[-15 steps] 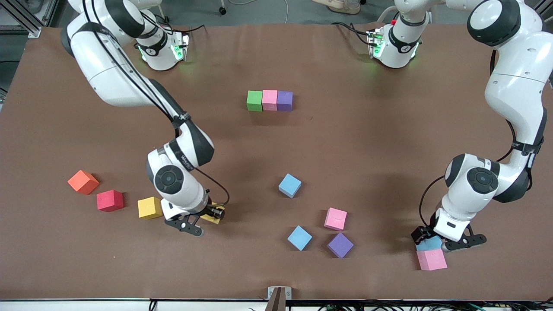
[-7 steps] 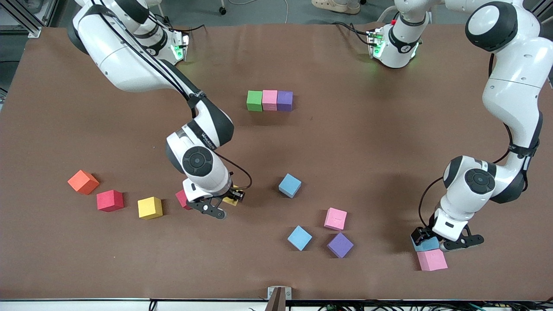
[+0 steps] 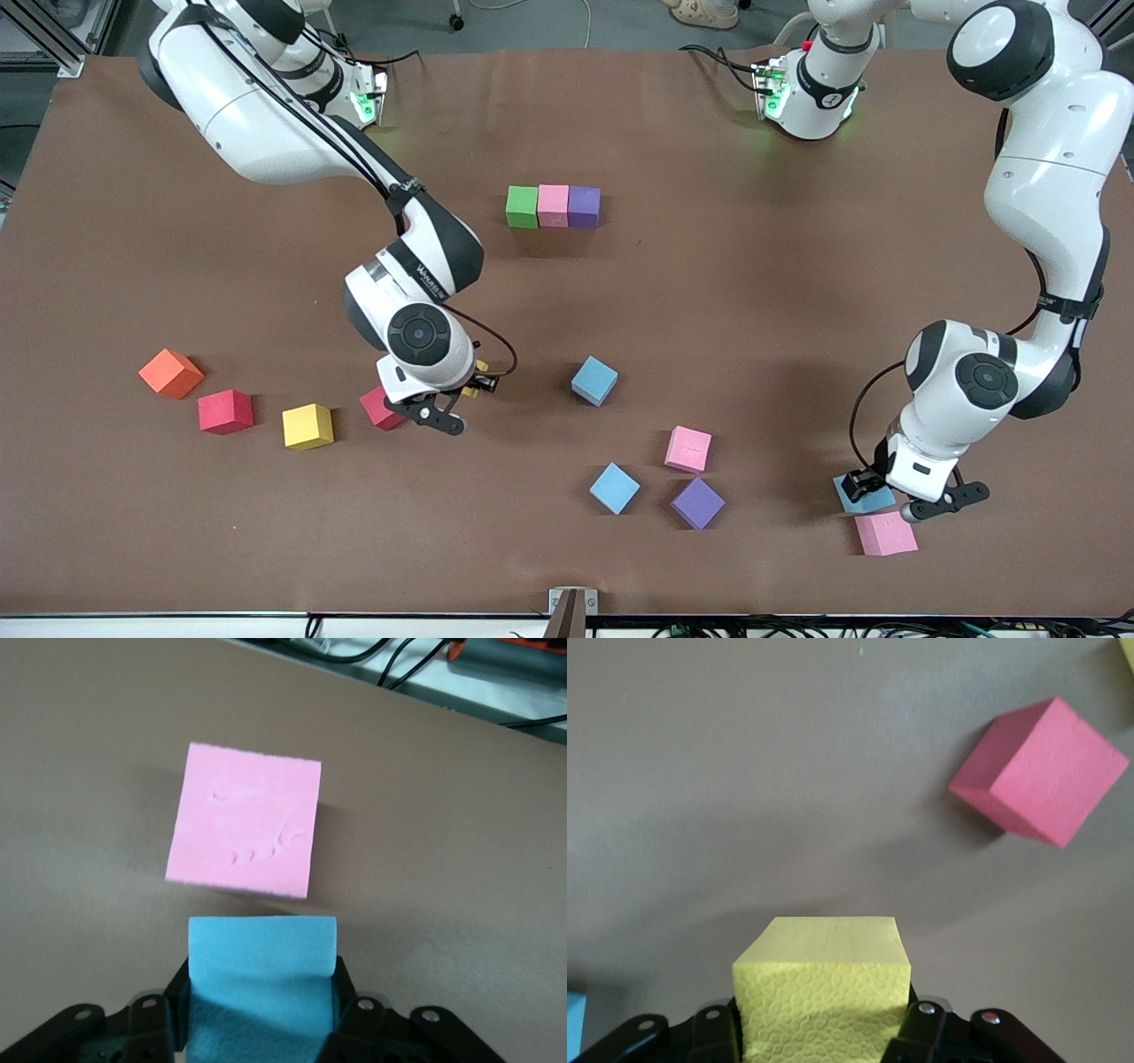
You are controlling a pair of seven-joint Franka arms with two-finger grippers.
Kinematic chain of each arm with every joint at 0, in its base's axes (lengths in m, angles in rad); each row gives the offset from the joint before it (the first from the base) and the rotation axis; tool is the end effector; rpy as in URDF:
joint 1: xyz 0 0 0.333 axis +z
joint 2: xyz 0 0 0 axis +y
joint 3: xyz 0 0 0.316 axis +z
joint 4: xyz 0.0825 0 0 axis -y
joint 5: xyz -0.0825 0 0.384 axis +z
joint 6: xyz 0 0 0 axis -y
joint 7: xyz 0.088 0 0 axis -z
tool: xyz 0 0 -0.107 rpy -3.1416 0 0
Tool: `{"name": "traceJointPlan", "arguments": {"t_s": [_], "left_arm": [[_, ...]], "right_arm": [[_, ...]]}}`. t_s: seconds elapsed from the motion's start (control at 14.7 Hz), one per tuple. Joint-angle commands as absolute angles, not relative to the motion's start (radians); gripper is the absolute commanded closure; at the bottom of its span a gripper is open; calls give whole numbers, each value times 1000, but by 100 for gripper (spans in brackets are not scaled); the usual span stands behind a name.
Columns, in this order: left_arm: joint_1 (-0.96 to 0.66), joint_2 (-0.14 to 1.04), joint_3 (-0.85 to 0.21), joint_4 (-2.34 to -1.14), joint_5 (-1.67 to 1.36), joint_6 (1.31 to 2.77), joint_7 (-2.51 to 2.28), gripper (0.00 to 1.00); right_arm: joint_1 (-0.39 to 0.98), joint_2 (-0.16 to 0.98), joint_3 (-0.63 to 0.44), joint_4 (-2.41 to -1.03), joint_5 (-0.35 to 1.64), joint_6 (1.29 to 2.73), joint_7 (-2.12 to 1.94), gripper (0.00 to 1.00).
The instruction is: Arrange 11 blocks into digit 3
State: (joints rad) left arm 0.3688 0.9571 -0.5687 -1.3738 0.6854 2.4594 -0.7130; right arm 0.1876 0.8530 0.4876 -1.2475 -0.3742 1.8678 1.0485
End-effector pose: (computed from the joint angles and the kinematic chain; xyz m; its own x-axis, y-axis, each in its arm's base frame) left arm 0.7554 -0.0426 0.2225 0.9113 0.3021 0.2799 0.2830 -0.9531 0.1072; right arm 0.6394 0.3597 0.2747 0.9312 -0.3535 -0.0892 -0.3438 -0.9328 0.1083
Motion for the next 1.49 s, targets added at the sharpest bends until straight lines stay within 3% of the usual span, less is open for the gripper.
{"name": "traceJointPlan", "arguments": {"t_s": [0.0,0.2,0.34,0.54,0.75,0.95,1.22,1.43], "left_arm": [[330,878,-561,-1382,608,2332,-805,85],[310,824,-575,-1382,586,2215,-986,85],[314,804,-619,-1385,580,2163,-1078,85],[318,793,-681,-1382,583,2057,-1253,85],[324,782,-724,-1384,583,2019,-1374,85],[318,778,-781,-1385,584,1961,-1426,85],[302,778,-819,-1385,601,1939,-1578,85],[299,776,-842,-1385,601,1940,-1603,85]], "right_arm": [[176,795,512,-1273,-391,1832,1063,99],[202,740,526,-1350,-391,1827,1066,99],[201,655,540,-1506,-384,1896,1063,99],[161,542,566,-1795,-339,2112,1033,99],[129,497,566,-1980,-337,2357,1005,99],[123,462,565,-2057,-339,2405,957,99],[126,431,565,-2200,-339,2607,953,99],[139,426,565,-2221,-337,2612,959,99]]}}
